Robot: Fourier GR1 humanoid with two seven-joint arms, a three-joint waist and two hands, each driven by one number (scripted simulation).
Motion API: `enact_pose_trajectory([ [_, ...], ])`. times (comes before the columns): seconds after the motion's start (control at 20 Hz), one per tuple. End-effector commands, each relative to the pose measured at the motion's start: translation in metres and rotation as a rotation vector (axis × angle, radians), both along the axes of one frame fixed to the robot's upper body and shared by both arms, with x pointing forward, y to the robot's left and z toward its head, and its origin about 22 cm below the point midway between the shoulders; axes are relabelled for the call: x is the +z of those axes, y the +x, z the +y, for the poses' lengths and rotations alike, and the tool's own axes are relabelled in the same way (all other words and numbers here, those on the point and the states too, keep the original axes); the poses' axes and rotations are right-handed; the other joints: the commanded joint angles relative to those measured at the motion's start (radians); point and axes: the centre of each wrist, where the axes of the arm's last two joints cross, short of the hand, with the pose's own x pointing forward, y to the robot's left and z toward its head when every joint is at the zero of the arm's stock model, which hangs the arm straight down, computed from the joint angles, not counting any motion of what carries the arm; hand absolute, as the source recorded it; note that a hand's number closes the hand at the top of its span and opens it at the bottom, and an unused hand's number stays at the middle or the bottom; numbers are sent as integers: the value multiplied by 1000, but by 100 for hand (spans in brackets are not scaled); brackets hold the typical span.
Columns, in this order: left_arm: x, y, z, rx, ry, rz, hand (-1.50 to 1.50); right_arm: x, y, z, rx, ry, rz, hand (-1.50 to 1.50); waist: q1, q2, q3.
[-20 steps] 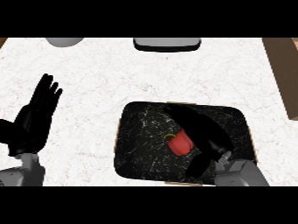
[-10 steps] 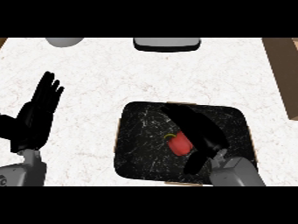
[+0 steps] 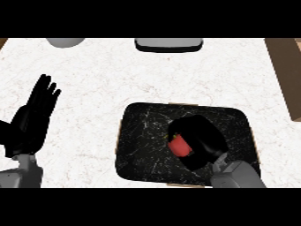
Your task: Pick the bell pepper from the tray and place it in the cardboard box
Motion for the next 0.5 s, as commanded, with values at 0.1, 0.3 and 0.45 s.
enact_pose_trajectory([
  [0.1,6,6,-2,5,5,10,0,14,13,-17,-12,21,-109,150,-1,2,1],
  [0.3,-4,9,-18,-30,-29,-7,0,21,55,7,-300,-35,-81,150,14,11,0],
  [0.45,4,4,-10,-44,-11,-25,0,26,87,-11,-593,-95,-58,150,53,22,-1],
])
